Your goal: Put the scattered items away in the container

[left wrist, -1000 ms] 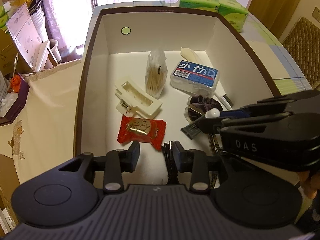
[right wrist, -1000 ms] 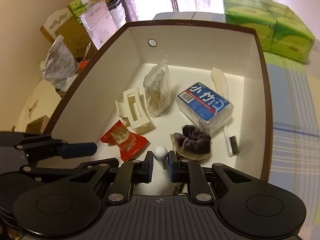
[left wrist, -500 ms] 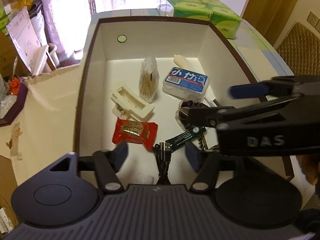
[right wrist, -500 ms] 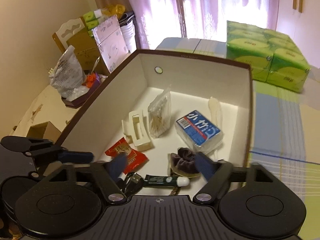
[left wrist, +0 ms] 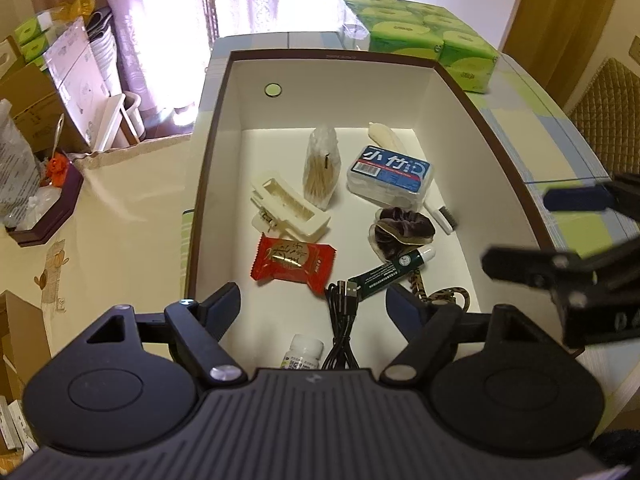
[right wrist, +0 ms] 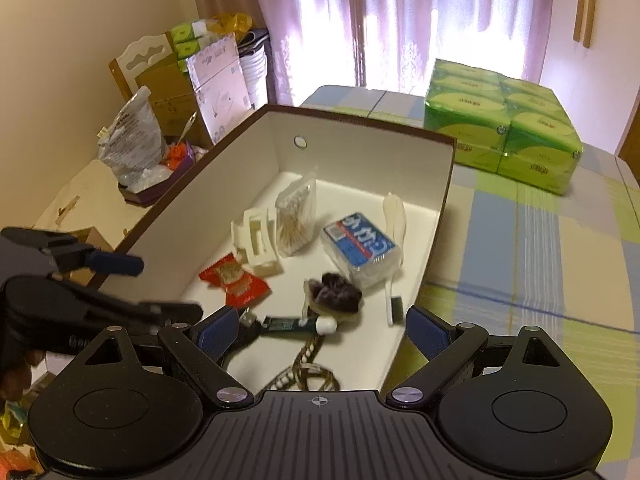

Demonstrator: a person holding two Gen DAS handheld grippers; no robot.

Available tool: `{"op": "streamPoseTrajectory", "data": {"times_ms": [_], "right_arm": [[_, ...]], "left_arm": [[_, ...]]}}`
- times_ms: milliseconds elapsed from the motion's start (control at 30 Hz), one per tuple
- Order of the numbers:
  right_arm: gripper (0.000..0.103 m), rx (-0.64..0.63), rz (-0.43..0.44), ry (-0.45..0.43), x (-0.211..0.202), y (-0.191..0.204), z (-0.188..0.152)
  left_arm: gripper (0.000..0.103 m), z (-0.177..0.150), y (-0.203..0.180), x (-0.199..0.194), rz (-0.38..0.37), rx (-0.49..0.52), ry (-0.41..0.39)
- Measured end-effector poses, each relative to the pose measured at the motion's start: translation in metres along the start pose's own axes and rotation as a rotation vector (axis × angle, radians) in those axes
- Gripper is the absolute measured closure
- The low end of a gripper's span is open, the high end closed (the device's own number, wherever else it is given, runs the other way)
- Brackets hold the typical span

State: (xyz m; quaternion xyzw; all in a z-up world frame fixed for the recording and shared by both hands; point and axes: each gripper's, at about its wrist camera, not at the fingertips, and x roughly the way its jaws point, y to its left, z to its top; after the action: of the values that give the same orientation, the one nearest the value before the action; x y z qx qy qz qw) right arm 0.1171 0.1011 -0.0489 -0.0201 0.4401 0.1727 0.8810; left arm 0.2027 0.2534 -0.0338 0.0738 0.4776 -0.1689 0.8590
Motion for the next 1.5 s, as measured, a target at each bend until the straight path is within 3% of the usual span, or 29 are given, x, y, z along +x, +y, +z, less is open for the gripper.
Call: {"op": "streamPoseTrajectory", "data": {"times_ms": [333,1133,1500], "right_arm": [[0.007,-0.078,0.000,0.057,-0.005,0.007,-0.023],[0.007,-0.091,-0.011,0.019,-0.034,-0.003,-0.038],[0.007,-0.114,0.007,0.007,-0.047,-0.013,-0.044]], "left_arm": [[0.020,-0.003,-0.009,-0.017,-0.005,-0.019,-0.043],[0.008,-0.008,-0.037,-0.043,0.012,-0.022,-0.092],[0.005,-0.018,-0.057,-0.061,0.073,-0.025,-0.133]]}}
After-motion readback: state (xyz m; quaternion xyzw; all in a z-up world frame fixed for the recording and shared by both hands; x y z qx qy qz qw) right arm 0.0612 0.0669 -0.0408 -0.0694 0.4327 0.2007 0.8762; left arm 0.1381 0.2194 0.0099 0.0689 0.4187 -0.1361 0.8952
